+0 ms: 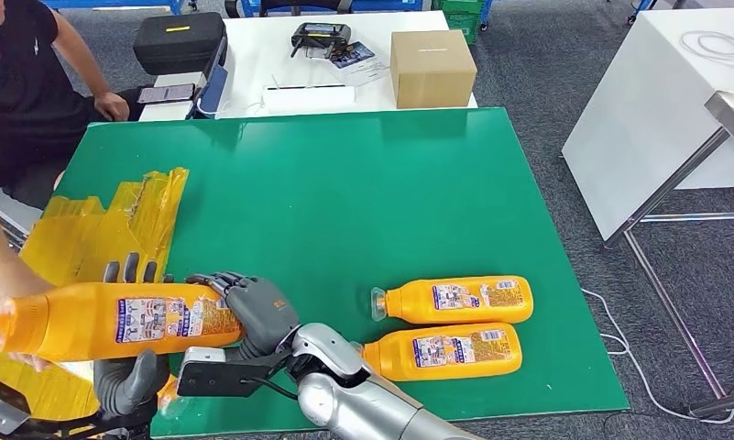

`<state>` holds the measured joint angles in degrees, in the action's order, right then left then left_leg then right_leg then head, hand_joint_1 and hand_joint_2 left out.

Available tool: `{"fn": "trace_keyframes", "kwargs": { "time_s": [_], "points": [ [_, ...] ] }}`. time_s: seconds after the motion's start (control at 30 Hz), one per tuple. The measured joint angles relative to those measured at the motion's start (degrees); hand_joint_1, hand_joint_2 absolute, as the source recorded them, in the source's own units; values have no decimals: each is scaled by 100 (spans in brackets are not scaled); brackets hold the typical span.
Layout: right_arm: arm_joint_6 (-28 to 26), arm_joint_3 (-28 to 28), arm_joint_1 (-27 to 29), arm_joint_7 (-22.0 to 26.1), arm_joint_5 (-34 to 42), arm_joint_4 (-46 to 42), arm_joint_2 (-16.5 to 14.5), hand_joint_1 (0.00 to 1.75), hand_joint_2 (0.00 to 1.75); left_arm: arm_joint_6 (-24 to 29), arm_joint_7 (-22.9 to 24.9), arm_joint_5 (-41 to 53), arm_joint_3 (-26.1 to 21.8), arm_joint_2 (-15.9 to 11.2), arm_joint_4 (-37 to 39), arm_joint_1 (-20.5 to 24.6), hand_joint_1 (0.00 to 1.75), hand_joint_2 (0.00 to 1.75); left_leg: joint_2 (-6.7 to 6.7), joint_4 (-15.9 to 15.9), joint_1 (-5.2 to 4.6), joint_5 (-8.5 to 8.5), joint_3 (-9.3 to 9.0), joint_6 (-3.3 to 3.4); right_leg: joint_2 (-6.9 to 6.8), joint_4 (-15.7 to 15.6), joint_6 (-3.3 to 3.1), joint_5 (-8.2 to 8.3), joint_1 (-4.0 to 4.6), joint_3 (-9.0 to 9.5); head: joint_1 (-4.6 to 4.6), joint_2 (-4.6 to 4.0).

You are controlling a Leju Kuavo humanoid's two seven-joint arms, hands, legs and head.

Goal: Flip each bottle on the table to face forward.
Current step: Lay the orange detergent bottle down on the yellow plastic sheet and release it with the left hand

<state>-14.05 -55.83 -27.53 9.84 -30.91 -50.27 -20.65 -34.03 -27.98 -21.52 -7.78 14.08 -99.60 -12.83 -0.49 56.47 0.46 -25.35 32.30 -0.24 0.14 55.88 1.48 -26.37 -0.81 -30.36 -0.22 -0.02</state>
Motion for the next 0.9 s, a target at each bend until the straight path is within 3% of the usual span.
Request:
{"fn": "trace_keyframes", "kwargs": {
  "time_s": [0.1, 0.13, 0.23, 0.27, 0.9],
  "points": [
    [5, 10, -9, 17, -15, 0, 0, 174, 175, -108, -45, -88, 0, -2, 0, 1, 2, 175, 0, 0, 0, 0, 0, 0, 0, 0, 0, 0, 0, 0, -1, 0],
    [6, 15, -12, 28, -22, 0, 0, 174, 175, -151, -63, -116, 0, -3, 0, 1, 28, 175, 0, 0, 0, 0, 0, 0, 0, 0, 0, 0, 0, 0, -2, 0],
    [8, 27, -17, 49, -30, 0, 0, 175, 175, -242, -104, -155, 0, -9, 0, 1, 154, 175, 0, 0, 0, 0, 0, 0, 0, 0, 0, 0, 0, 0, -1, 0],
    [8, 29, -19, 52, -32, 0, 0, 175, 175, -272, -122, -163, 0, -14, 0, 1, 171, 175, 0, 0, 0, 0, 0, 0, 0, 0, 0, 0, 0, 0, -1, 0],
    [-2, 67, -20, 115, -103, 0, 0, 175, 175, -407, -298, 5, -4, -67, 0, 29, 175, 175, 1, 0, 0, 0, -1, 0, 0, 0, 0, 0, 0, -1, -2, 0]
  ]
}}
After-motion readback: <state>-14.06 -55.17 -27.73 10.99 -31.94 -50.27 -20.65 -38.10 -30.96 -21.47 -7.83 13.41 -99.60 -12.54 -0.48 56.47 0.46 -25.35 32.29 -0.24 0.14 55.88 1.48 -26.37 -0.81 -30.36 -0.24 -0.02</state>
